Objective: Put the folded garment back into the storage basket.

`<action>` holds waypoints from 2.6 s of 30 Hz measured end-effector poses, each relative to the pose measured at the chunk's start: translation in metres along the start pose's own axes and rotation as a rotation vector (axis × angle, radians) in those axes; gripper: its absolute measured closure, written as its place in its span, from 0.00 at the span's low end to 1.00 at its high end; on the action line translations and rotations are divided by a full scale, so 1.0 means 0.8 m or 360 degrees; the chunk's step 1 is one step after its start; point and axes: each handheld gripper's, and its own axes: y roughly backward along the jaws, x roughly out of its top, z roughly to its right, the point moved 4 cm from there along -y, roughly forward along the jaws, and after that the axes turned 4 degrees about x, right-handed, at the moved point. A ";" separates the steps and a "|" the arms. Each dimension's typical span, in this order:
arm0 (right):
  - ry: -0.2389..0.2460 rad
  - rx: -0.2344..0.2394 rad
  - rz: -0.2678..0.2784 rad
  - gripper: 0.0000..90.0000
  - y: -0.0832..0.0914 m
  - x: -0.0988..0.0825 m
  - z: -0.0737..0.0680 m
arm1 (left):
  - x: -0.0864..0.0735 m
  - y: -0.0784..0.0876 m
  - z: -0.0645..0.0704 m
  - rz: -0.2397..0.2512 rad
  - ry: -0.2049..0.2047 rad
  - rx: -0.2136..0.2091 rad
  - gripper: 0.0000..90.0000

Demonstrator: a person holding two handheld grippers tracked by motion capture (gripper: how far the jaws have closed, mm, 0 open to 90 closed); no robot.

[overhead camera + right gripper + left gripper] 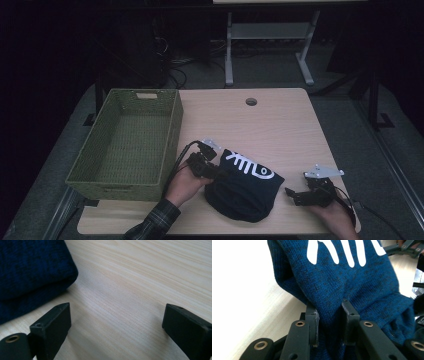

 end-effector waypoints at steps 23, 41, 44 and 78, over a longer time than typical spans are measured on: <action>-0.0001 0.0000 0.0004 0.09 0.000 0.000 0.000 | 0.056 0.064 0.014 -0.0013 -0.0108 0.0012 0.80; -0.0002 0.0001 0.0004 0.09 0.000 0.000 0.000 | 0.085 0.123 0.015 0.0012 -0.0140 0.0043 0.80; -0.0002 0.0001 0.0004 0.09 0.000 0.000 0.000 | 0.087 0.135 0.014 0.0018 -0.0135 0.0063 0.80; -0.0001 0.0001 0.0004 0.09 0.000 0.000 0.000 | 0.067 0.285 -0.032 0.0115 0.0050 0.0222 0.80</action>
